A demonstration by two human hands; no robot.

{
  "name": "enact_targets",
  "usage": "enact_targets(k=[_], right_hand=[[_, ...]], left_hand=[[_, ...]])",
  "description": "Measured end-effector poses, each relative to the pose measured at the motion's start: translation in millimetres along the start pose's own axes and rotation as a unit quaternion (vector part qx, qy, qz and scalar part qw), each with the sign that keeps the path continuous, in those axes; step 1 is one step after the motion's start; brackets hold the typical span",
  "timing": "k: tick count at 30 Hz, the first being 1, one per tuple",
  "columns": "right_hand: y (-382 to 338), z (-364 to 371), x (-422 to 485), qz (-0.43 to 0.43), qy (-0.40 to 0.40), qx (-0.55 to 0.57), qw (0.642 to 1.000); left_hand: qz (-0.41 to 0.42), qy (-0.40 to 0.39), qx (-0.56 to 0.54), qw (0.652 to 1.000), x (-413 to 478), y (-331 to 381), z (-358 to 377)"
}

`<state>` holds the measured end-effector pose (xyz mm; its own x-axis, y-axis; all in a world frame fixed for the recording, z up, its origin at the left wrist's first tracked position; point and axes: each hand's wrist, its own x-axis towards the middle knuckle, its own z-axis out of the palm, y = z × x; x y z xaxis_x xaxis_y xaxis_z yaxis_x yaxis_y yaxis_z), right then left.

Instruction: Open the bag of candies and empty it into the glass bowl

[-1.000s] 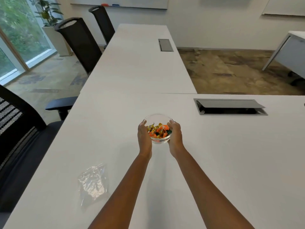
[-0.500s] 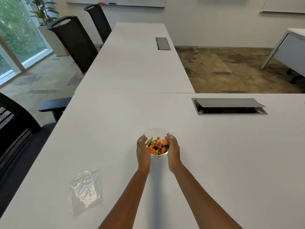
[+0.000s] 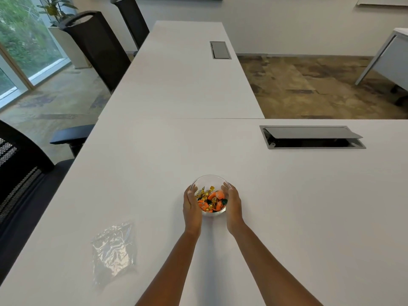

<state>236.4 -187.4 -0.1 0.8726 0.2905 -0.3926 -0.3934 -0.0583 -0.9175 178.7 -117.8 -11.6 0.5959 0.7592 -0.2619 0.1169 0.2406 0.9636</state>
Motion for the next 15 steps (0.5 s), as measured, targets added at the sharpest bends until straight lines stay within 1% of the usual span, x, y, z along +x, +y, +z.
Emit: enact_targets(k=[7,11,13,15], right_hand=[[2.5,-1.5,0.3,-0.012,-0.001,-0.007,1.000],[2.2,-4.4,-0.2,-0.013,-0.001,-0.033,0.999],[2.6,-8.1,-0.9,-0.015,0.016,-0.060,0.998],[7.7,-16.6,-2.9,-0.034,0.046,-0.103,0.993]], left_hand=[[0.008,-0.010,0.002,1.000,-1.3,-2.3,-2.2],[0.015,-0.013,0.005,1.000,-2.6,-2.3,-4.5],[0.011,0.003,0.032,0.999,-3.5,-2.3,-8.4],[0.025,0.024,0.081,0.996,-3.4,-9.8,-16.9]])
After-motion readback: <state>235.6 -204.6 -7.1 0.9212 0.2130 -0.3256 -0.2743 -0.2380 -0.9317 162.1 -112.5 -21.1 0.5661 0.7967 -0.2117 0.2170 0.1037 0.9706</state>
